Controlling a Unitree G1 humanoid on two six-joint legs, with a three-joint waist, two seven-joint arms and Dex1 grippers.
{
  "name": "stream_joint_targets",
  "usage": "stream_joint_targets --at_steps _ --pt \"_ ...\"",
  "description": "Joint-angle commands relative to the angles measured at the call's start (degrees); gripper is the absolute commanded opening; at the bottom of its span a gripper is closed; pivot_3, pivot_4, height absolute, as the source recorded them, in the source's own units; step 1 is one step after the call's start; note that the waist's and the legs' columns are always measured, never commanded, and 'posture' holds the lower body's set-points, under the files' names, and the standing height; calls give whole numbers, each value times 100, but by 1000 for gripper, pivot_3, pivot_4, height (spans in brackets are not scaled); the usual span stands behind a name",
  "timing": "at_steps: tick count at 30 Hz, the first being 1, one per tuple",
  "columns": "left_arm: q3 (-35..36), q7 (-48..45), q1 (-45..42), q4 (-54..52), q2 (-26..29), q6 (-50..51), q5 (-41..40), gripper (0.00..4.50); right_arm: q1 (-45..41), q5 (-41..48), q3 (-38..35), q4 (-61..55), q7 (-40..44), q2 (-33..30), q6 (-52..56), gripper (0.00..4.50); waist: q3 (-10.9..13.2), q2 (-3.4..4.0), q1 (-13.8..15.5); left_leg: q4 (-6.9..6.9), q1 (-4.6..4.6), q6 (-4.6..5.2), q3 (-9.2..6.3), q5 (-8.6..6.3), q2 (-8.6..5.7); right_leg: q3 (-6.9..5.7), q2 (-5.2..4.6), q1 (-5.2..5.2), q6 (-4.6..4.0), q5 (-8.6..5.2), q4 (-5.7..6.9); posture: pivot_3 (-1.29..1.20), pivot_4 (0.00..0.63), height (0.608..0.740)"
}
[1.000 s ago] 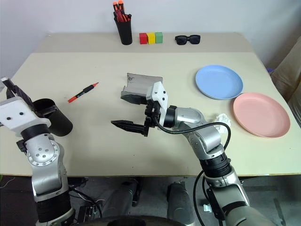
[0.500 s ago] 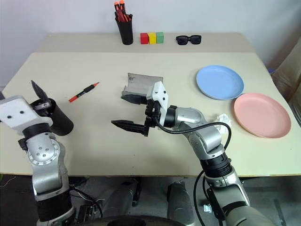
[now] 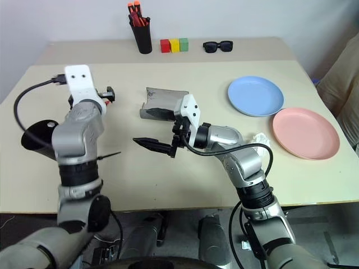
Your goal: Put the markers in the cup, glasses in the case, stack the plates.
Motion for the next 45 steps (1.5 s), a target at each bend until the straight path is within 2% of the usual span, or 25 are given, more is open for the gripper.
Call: stream_joint_targets --at_steps 1,7,12,16,19,26,31,36,41,45 --pt "397 202 -558 1043 145 -10 -31 4469 -82 -10 -62 -72 -40 69 -127 4500 1 -1 21 -1 0 -1 -3 0 0 0 -1 -1 0 0 0 0 150 740" --pt "958 351 -1307 3414 578 -862 -327 4469 63 -20 -64 -173 -116 33 -128 4500 1 -1 25 -1 -1 -4 -10 2 -2 0 -4 -3 0 1 0 0 150 740" --pt "1081 85 -1604 4557 818 -1467 -618 4469 136 -14 -58 -231 -136 16 -114 4500 3 -6 44 -2 -3 -6 -9 2 -3 0 -7 -5 2 3 1 0 150 740" --pt "1018 -217 -1788 5159 947 -1582 -782 4469 157 -15 -55 -230 -132 10 -121 4500 3 -6 38 -1 -3 -7 -1 3 -4 0 -7 -4 3 3 1 0 150 740" --pt "1016 -313 -1818 5205 946 -1555 -911 3603 154 -20 -57 -210 -129 8 -133 4500 3 -6 38 -1 -3 -7 -1 3 -4 0 -8 -4 4 4 2 0 150 740" --pt "876 -596 -1581 4677 753 -1282 -1079 124 157 -43 -45 -164 -109 15 -169 4500 3 -6 39 -1 -2 -8 -1 4 -4 0 -9 -3 4 4 6 0 150 740" --pt "472 -870 -1255 3840 548 -1303 -1033 20 140 -61 -47 -124 -86 14 -187 4500 3 -6 24 -1 -2 -8 -2 4 -3 1 -9 -5 4 4 10 0 150 740" --pt "247 -1250 -642 2106 207 -2323 -1214 20 133 -105 -52 -94 -80 16 -203 4500 3 -6 29 0 -3 -9 -6 4 -1 5 -12 -8 3 5 11 0 150 740" --pt "54 -726 73 362 8 -3601 -797 20 132 -116 -95 -83 -97 -8 -211 4500 2 -5 8 -1 -5 -10 -8 5 2 9 -13 -14 -3 8 10 0 150 740" --pt "-102 -214 956 -1426 36 -4268 -62 20 130 33 -212 -127 -44 -65 -129 4500 1 -2 15 -10 3 -9 3 4 3 21 -13 -15 -4 8 10 0 150 740"
